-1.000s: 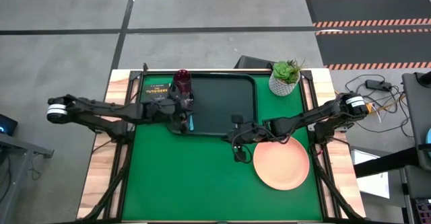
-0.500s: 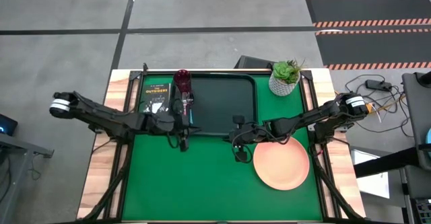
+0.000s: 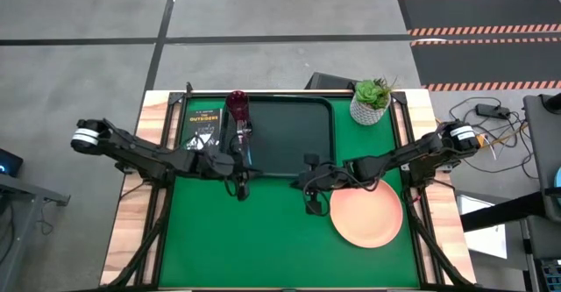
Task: Pick and place plate/cup/fork/spoon on tray
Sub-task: Put the blue spoon to the right of the pink fork on the black tray
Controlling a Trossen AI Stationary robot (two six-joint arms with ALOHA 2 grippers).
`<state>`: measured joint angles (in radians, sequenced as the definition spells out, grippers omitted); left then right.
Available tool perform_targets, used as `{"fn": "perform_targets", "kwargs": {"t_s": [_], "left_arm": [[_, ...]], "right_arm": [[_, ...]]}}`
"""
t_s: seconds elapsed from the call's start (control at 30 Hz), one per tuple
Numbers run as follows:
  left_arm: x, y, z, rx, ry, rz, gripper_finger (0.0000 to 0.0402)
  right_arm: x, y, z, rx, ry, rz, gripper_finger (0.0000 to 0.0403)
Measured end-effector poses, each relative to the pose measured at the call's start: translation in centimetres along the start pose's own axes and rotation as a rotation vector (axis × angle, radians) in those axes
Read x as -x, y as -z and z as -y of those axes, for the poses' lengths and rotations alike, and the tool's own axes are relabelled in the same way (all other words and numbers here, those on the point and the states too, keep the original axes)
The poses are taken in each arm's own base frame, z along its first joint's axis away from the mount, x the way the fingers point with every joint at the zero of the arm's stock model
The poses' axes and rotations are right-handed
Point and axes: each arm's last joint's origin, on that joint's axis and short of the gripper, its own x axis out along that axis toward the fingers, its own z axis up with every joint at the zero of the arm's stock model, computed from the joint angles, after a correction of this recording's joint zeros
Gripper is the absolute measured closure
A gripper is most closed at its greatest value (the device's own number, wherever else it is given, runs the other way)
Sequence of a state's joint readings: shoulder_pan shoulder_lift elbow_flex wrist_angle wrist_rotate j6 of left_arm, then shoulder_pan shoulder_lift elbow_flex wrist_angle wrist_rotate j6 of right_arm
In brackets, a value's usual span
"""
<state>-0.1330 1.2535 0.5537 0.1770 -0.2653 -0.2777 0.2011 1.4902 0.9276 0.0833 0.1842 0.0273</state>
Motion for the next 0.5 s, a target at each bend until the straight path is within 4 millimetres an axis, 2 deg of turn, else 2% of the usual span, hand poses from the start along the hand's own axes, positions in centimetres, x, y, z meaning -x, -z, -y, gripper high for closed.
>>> {"fn": "perform_targets", "kwargs": {"t_s": [0.3,0.5], "left_arm": [[0.1,0.7,0.0,-0.013,0.007,-0.074,0.0402],[1.2,0.0,-0.2,-0.038,0.012,-0.054,0.0402]], "right_arm": [[0.2,-0.2,-1.1,-0.034,-0.029,0.028,0.0394],[0.5,-0.1,-2.3,-0.038,-0.059,0.027,0.0394]]}}
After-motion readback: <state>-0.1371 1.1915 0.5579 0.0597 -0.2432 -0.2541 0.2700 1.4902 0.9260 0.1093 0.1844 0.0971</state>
